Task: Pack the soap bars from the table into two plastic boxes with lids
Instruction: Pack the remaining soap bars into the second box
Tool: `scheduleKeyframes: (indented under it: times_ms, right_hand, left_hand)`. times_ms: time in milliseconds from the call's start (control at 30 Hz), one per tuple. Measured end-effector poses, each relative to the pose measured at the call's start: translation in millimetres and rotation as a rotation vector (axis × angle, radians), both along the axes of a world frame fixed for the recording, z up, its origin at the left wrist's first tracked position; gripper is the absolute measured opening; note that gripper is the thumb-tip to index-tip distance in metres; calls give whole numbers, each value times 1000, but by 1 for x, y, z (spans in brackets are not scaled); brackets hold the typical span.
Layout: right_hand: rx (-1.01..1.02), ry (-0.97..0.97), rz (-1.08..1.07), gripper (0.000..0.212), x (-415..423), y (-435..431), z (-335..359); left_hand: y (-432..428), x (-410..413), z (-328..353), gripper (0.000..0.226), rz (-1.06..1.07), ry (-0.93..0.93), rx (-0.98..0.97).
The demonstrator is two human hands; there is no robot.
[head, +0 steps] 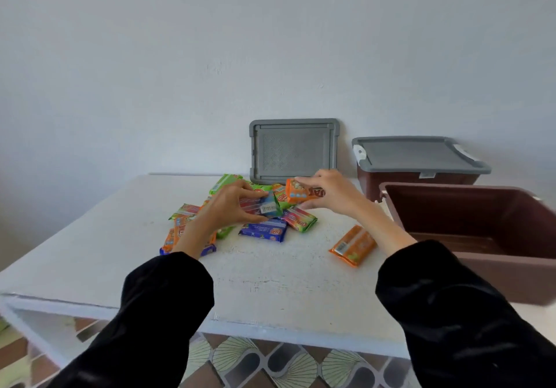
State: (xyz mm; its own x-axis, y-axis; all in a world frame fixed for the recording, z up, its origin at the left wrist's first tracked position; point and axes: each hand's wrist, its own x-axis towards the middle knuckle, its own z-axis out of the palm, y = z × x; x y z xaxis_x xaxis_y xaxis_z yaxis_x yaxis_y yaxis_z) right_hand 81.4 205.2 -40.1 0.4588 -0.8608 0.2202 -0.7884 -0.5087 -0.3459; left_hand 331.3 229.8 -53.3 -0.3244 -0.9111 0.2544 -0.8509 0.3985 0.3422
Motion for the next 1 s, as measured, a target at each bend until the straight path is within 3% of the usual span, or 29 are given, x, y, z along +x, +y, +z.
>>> scheduleKeyframes:
  times_ms: [300, 600, 1000]
  right_hand:
    - [-59, 16, -170, 67, -141, 13, 59]
    - [117, 104, -232, 62, -271, 16, 36]
    - [220, 609, -206, 76, -304, -7, -45]
  left_hand:
    - [-22, -131, 71, 58, -253, -106, -72]
    - [-34, -295, 52, 59, -365, -160, -31]
    - [-62, -365, -30, 77, -294, -446, 210]
